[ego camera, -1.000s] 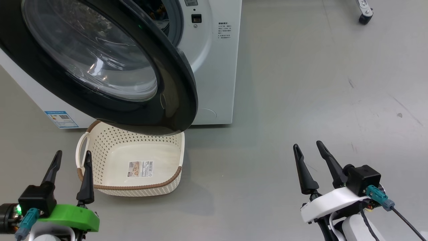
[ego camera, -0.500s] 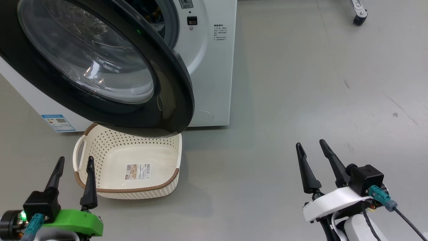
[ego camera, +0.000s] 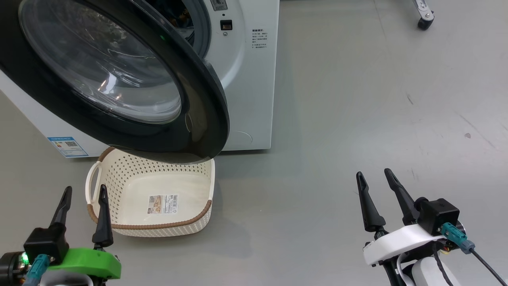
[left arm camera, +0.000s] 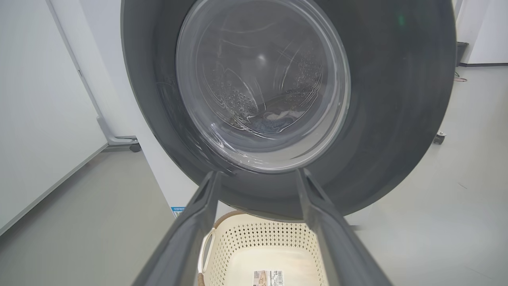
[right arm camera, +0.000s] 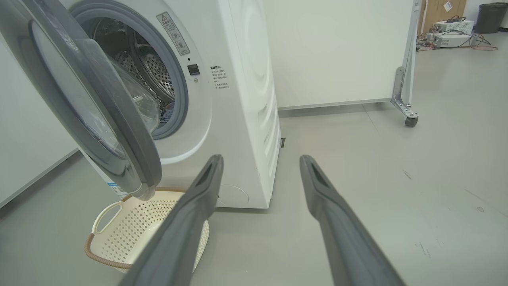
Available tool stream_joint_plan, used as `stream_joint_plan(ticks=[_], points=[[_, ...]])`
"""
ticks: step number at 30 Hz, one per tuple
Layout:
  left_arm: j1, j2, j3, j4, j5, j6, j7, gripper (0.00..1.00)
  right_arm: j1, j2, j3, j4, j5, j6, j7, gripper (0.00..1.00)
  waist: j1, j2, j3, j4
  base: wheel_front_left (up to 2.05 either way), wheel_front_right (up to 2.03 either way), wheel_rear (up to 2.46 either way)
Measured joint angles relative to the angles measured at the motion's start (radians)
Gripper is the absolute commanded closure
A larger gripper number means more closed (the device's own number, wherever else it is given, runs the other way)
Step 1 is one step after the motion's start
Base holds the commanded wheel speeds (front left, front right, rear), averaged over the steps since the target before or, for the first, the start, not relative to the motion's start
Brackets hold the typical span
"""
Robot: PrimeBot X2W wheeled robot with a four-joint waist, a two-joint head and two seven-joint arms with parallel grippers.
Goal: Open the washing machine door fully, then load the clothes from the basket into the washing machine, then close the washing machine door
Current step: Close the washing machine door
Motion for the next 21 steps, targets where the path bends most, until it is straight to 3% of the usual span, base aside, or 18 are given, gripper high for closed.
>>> stream_joint_plan(ticks=[16,17,18,19,21], points=[[0.0,-0.025,0.03,0.0,0.017,-0.014,0.0,0.0,0.001,0.002,-0.003,0.002,-0.006,0.0,0.0,0.0,0.0,0.0,0.001,0.001,0.0,0.0,0.0],[0.0,-0.028,0.032,0.0,0.019,-0.015,0.0,0.0,0.001,0.002,-0.003,0.002,-0.006,0.0,0.0,0.22,0.0,0.0,0.002,0.001,0.0,0.0,0.0],[0.0,-0.032,0.035,0.0,0.022,-0.015,0.0,0.0,0.001,0.002,-0.003,0.003,-0.006,0.0,0.0,0.68,0.0,0.0,0.002,0.001,0.0,0.0,0.0],[0.0,-0.035,0.037,0.0,0.025,-0.02,0.0,0.0,0.001,0.002,-0.003,0.003,-0.006,0.0,0.0,1.0,0.0,0.0,0.002,0.002,0.0,0.0,0.0],[0.0,-0.038,0.04,0.001,0.028,-0.023,0.0,0.0,0.001,0.002,-0.005,0.003,-0.006,0.0,0.0,1.0,0.0,0.0,0.003,0.002,0.0,0.0,0.0]])
